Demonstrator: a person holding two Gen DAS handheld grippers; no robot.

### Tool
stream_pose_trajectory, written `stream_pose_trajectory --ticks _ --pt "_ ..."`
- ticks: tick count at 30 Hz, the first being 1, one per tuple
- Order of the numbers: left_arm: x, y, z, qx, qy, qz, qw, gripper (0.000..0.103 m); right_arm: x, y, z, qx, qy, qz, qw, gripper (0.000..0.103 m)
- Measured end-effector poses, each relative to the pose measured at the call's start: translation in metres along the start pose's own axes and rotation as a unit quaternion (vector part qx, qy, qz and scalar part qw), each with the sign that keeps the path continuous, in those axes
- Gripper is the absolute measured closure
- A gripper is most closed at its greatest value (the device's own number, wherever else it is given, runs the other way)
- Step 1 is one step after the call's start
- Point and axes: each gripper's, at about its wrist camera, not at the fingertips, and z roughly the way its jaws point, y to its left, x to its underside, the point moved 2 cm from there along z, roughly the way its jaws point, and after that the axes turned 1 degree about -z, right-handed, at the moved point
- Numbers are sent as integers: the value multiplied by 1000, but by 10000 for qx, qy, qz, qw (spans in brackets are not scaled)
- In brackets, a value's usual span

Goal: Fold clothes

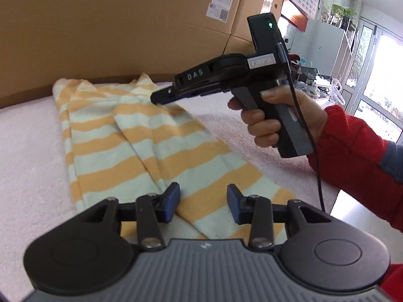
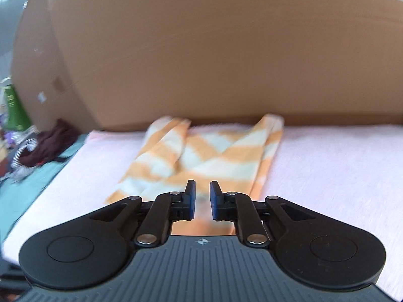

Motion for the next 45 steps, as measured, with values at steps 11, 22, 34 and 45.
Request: stream_pose_trajectory --ticks 11,22,34,45 --pt "24 -30 -37 -87 -241 751 9968 57 66 24 -103 -981 -42 156 9950 83" --pt "13 -14 -28 -839 -256 784 9931 39 104 45 -122 -438 225 -70 9988 78" --pt "-45 82 42 -2893 -108 -921 9527 28 44 26 -34 464 -115 87 9988 78" --pt "-46 93 45 -2986 -43 -1200 9468 14 45 14 -30 779 -459 290 9955 76"
